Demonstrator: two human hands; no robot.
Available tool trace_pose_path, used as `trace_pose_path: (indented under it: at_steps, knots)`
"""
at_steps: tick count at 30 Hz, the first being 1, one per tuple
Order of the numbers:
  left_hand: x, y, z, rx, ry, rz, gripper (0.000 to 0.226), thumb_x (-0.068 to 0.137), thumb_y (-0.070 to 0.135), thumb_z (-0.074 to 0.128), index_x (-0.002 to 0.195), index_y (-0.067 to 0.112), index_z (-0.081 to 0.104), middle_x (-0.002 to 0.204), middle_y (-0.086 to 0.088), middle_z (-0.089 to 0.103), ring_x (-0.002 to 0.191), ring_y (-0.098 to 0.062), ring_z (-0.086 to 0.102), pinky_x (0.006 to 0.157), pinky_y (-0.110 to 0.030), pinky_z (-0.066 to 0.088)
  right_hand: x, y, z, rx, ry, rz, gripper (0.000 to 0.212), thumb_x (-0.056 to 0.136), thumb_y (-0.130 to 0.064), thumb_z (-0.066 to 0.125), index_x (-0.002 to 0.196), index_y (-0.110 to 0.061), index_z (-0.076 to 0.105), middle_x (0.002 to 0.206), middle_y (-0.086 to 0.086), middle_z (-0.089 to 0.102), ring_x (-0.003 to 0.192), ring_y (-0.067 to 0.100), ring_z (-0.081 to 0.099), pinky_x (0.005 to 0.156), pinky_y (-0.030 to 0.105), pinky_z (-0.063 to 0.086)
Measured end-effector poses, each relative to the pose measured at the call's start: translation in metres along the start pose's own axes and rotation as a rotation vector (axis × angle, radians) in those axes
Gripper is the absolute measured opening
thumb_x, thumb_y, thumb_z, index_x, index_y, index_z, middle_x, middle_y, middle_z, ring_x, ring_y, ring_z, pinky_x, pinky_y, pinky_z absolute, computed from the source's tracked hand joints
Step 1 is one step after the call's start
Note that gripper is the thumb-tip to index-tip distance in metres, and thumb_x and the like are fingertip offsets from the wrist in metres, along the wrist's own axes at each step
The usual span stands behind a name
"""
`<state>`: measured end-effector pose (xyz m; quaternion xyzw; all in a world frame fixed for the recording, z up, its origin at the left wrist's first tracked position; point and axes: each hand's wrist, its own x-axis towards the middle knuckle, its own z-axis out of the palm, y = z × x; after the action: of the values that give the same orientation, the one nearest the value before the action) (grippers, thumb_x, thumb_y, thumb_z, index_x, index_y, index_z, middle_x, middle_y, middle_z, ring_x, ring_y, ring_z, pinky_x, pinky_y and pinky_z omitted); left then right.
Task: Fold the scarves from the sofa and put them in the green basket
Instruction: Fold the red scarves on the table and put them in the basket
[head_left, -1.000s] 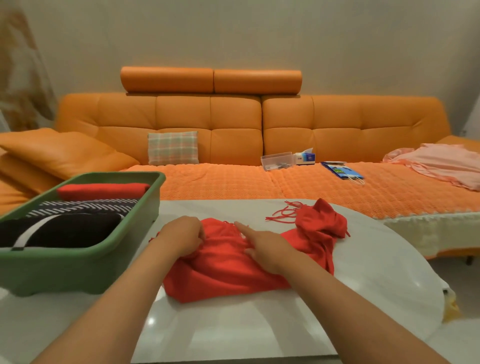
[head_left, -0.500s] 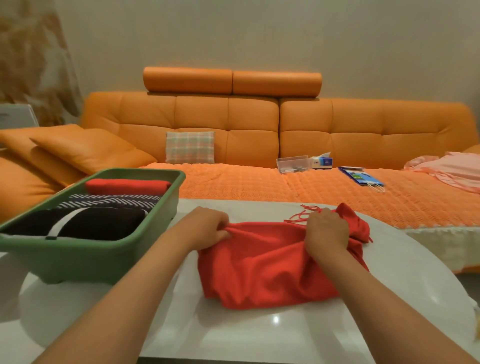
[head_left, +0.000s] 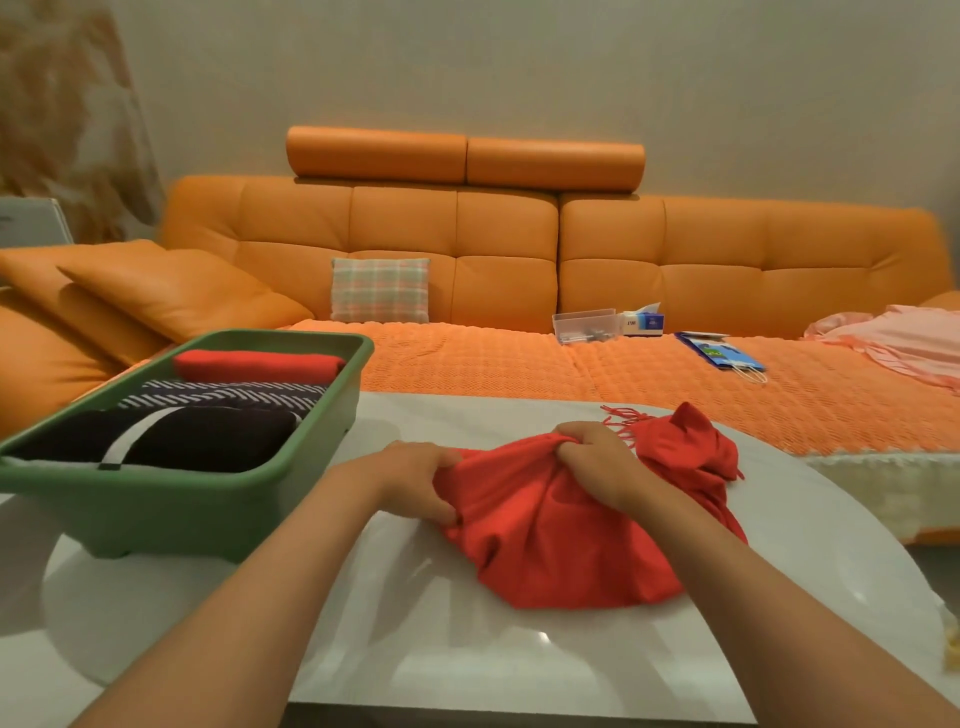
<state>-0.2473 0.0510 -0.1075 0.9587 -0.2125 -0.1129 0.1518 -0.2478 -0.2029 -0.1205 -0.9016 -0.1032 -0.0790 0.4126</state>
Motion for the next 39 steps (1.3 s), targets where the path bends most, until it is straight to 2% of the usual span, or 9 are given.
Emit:
trace_pose_path:
  at_steps: [7, 13, 16, 19, 22, 25, 27, 33, 39]
  knots:
    - [0.006, 0.02, -0.038, -0.282, 0.296, 0.03, 0.025, 0.087, 0.053, 0.065, 0.083, 0.029, 0.067, 0.088, 0.01, 0.065, 0.086, -0.009, 0.059, 0.079, -0.031, 0.046, 0.001, 0.005, -0.028, -0.212, 0.312, 0.125, 0.036, 0.085, -0.041, 0.036, 0.059, -0.018, 0.05, 0.07, 0.007, 0.059, 0.078, 0.032, 0.058, 0.064, 0.035, 0.033]
    - [0.026, 0.017, -0.015, 0.161, 0.716, -0.106, 0.029, 0.09, 0.033, 0.066, 0.118, 0.029, 0.058, 0.111, 0.009, 0.065, 0.109, -0.02, 0.057, 0.088, -0.037, 0.044, 0.005, 0.034, -0.025, -0.794, 0.281, 0.389, 0.038, 0.096, -0.038, 0.048, 0.128, -0.019, 0.053, 0.129, 0.01, 0.057, 0.119, 0.03, 0.053, 0.1, 0.046, 0.038]
    - [0.028, 0.022, -0.003, -0.024, 0.534, 0.045, 0.014, 0.09, 0.032, 0.065, 0.103, 0.029, 0.061, 0.099, 0.011, 0.064, 0.098, -0.017, 0.06, 0.081, -0.032, 0.047, 0.004, 0.04, -0.023, -0.912, 0.253, 0.26, 0.047, 0.091, -0.021, 0.055, 0.138, -0.024, 0.047, 0.137, 0.009, 0.048, 0.125, 0.029, 0.043, 0.103, 0.042, 0.036]
    - [0.023, 0.028, 0.01, -0.053, 0.077, 0.025, 0.04, 0.071, 0.055, 0.077, 0.102, 0.034, 0.06, 0.104, 0.011, 0.058, 0.099, -0.014, 0.057, 0.087, -0.034, 0.05, 0.006, 0.024, -0.018, -0.521, 0.283, -0.066, 0.031, 0.087, -0.007, 0.054, 0.108, -0.026, 0.067, 0.115, 0.002, 0.06, 0.109, 0.022, 0.054, 0.094, 0.038, 0.043]
    - [0.02, 0.023, 0.021, 0.173, -0.111, -0.024, 0.055, 0.07, 0.041, 0.081, 0.117, 0.041, 0.051, 0.117, 0.003, 0.044, 0.11, -0.021, 0.047, 0.091, -0.039, 0.045, 0.0, 0.004, -0.011, -0.276, 0.028, -0.138, 0.013, 0.088, -0.03, 0.063, 0.101, -0.031, 0.066, 0.109, -0.007, 0.058, 0.094, 0.01, 0.056, 0.091, 0.036, 0.047]
    - [0.018, 0.019, 0.014, 0.109, 0.05, 0.015, 0.046, 0.083, 0.005, 0.059, 0.119, 0.034, 0.06, 0.118, 0.001, 0.057, 0.111, -0.025, 0.057, 0.082, -0.029, 0.043, -0.01, 0.003, -0.005, -0.484, -0.303, -0.065, 0.066, 0.073, -0.05, 0.074, 0.133, -0.038, 0.049, 0.127, -0.005, 0.05, 0.112, 0.015, 0.054, 0.1, 0.036, 0.044]
    - [0.013, 0.02, 0.0, 0.116, 0.199, 0.009, 0.052, 0.082, -0.004, 0.047, 0.118, 0.028, 0.065, 0.118, 0.0, 0.065, 0.11, -0.023, 0.059, 0.08, -0.026, 0.041, -0.013, 0.008, -0.007, -0.54, -0.326, -0.032, 0.071, 0.074, -0.028, 0.071, 0.139, -0.036, 0.043, 0.131, -0.001, 0.053, 0.119, 0.021, 0.054, 0.101, 0.035, 0.045]
    - [-0.01, 0.003, -0.047, -0.154, 0.6, 0.055, 0.04, 0.086, -0.003, 0.046, 0.101, 0.031, 0.06, 0.093, 0.019, 0.059, 0.09, -0.012, 0.058, 0.078, -0.029, 0.044, -0.004, 0.001, -0.033, -0.372, 0.036, 0.003, 0.058, 0.072, 0.001, 0.052, 0.117, -0.034, 0.054, 0.095, -0.005, 0.065, 0.089, 0.022, 0.062, 0.072, 0.037, 0.05]
    - [0.011, -0.008, -0.015, 0.37, 0.832, -0.132, 0.022, 0.081, 0.001, 0.058, 0.085, 0.019, 0.071, 0.102, -0.005, 0.058, 0.096, -0.03, 0.054, 0.076, -0.039, 0.04, -0.002, 0.016, -0.01, -0.889, 0.353, -0.134, 0.064, 0.069, 0.004, 0.061, 0.127, -0.021, 0.056, 0.113, 0.009, 0.056, 0.1, 0.031, 0.053, 0.08, 0.041, 0.043]
